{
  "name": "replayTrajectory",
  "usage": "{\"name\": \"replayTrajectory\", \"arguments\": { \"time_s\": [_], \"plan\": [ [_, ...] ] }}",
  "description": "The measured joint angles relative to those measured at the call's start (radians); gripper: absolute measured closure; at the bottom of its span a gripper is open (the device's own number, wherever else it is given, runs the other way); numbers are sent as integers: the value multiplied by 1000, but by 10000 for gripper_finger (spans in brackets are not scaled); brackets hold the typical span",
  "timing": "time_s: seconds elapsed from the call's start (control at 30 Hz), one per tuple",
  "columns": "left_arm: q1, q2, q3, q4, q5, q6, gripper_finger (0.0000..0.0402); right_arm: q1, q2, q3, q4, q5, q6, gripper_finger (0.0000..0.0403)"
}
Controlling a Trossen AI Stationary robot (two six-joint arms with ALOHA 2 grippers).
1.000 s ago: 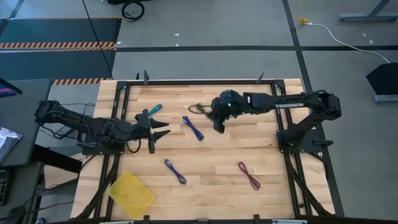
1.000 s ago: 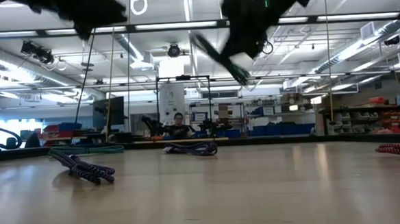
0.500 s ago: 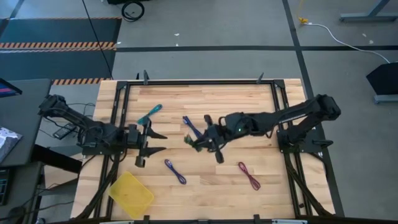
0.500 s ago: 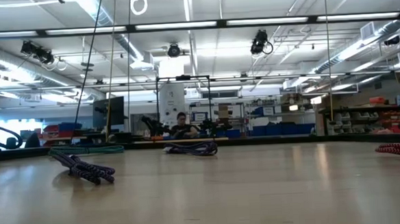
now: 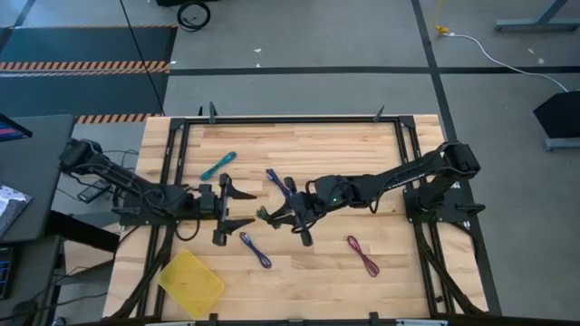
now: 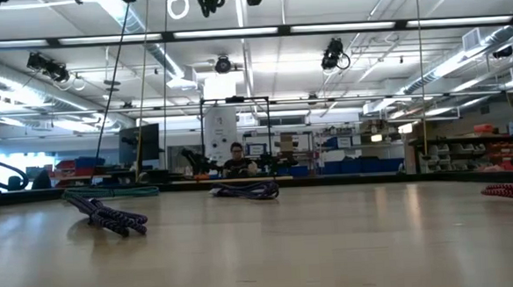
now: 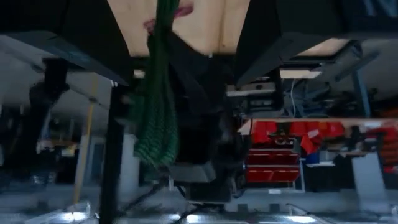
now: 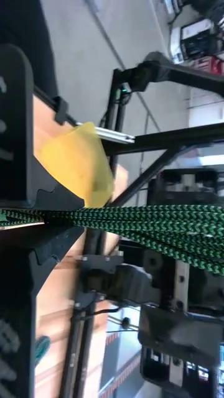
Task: Pick and place USB-C Cables
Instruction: Put the black charger cable into the yellow bin
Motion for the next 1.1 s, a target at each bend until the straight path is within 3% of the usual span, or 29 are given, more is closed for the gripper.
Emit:
{"name": "replayTrajectory", "arguments": {
  "time_s": [0.2, 0.33, 0.67, 0.83, 0.97, 1.1],
  "plan": [
    [29, 98, 0, 84, 2, -37, 114, -7, 25, 0, 18, 0, -1, 381],
    [48, 149, 5, 177, 60, -35, 114, -7, 35, 0, 10, -3, -8, 381],
    [32, 152, 16, 148, 101, -44, 114, -8, 40, 0, 7, -2, -15, 381],
    [4, 144, 17, 18, 104, -44, 114, -14, 40, 0, 3, 2, -8, 381],
    [-3, 142, 17, 9, 104, -23, 114, -13, 40, 0, -3, 1, -8, 381],
    [-3, 115, 17, -8, 28, 41, 114, -11, 40, 0, -23, -18, -7, 381]
  ]
}}
